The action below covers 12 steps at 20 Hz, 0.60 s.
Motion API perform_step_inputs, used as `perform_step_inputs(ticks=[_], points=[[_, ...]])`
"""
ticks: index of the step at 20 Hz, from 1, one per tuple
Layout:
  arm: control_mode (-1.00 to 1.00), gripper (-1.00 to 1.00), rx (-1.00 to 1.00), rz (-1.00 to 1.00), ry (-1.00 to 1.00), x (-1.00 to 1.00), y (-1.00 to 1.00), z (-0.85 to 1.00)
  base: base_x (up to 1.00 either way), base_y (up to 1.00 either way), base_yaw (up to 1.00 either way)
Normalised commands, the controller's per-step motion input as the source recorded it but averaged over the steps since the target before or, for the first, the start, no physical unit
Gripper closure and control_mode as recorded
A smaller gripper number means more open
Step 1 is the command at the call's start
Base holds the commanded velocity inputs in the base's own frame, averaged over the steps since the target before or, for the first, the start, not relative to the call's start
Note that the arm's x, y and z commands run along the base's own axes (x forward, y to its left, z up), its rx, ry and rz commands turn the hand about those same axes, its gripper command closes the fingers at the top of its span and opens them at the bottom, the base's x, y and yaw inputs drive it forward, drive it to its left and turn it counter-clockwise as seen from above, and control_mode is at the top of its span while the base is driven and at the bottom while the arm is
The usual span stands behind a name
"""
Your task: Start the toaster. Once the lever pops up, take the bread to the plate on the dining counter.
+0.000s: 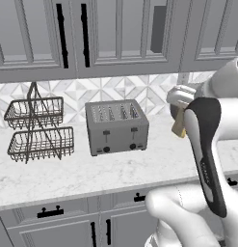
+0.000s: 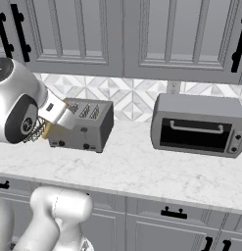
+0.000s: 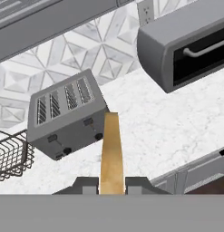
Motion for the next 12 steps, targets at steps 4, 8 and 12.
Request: perform_step_inputs(ticks=[4, 8, 12], points=[[-1.0, 1.0, -0.05, 0.0, 0.04, -0.02, -0.06, 0.13, 0.0, 0.0, 0.0], [-1.0, 1.0, -0.09, 0.0, 0.0, -0.16, 0.0, 0.0, 0.0, 0.0, 0.0], [1.0, 1.0, 0.0, 0.0, 0.0, 0.0, 0.0, 0.0, -0.89, 0.0, -0.06]])
